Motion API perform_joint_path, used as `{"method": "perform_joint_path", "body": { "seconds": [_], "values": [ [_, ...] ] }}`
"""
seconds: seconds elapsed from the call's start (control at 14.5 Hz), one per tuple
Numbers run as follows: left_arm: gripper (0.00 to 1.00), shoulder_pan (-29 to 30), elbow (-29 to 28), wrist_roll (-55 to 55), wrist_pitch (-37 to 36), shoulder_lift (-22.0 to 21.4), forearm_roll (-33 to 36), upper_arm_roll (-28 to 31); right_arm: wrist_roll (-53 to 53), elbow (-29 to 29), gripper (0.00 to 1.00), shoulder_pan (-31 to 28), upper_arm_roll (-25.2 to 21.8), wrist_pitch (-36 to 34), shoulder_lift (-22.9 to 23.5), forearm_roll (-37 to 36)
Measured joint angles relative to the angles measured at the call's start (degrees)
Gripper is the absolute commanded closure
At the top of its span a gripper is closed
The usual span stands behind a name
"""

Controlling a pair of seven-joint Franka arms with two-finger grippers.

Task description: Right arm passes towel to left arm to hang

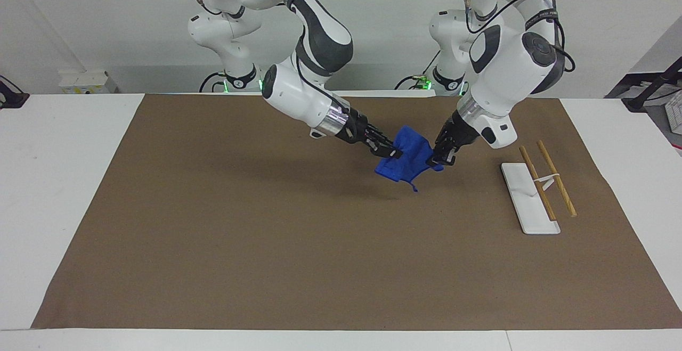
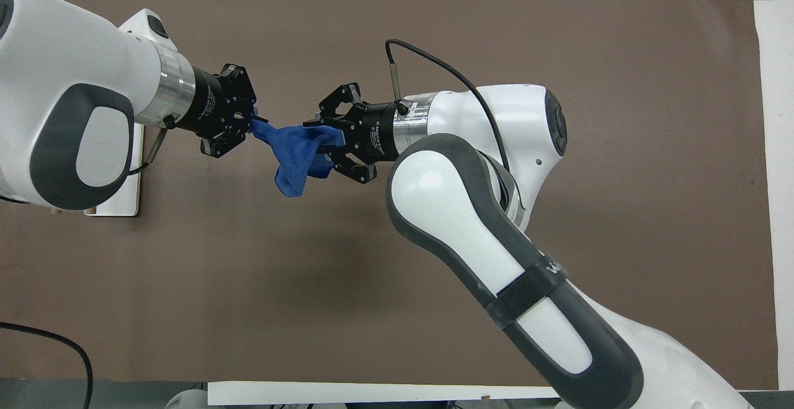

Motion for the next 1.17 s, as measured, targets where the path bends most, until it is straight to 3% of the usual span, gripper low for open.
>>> {"method": "perform_joint_path", "body": {
  "seconds": [0.21, 0.76, 0.97, 1.17],
  "values": [
    [0.99, 0.1, 0.3, 3.3, 0.0, 0.0, 0.0, 0.2, -7.0, -0.1, 0.00, -1.6, -0.3, -0.3, 0.0, -5.4],
    [1.00, 0.4, 1.4, 12.6, -2.1, 0.0, 0.1, 4.5, -30.3, 0.3, 0.00, -14.3, -0.6, -14.3, -0.7, -41.7],
    [1.00, 0.4, 1.4, 22.4, -3.6, 0.0, 3.0, 9.0, -34.1, 2.0, 0.00, -19.0, -0.8, -18.8, -1.6, -54.9],
    [1.00, 1.7, 1.4, 38.8, -3.9, 0.0, 4.8, 14.8, -38.3, 6.2, 0.00, -24.7, -1.0, -26.7, -3.0, -61.9]
  ]
}}
